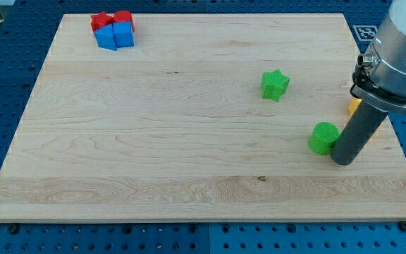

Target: Place the green circle to the bottom of the green star

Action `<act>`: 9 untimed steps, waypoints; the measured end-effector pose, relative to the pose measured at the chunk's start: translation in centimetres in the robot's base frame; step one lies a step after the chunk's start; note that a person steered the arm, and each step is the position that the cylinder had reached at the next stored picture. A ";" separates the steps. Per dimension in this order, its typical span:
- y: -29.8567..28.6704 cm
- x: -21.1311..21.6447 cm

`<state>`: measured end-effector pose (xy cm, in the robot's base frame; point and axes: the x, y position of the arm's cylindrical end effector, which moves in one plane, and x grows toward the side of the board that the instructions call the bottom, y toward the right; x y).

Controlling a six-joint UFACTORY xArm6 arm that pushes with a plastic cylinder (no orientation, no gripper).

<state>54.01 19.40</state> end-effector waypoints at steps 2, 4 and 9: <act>-1.9 -1.4; -1.5 -1.6; -0.1 -1.6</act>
<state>52.40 19.26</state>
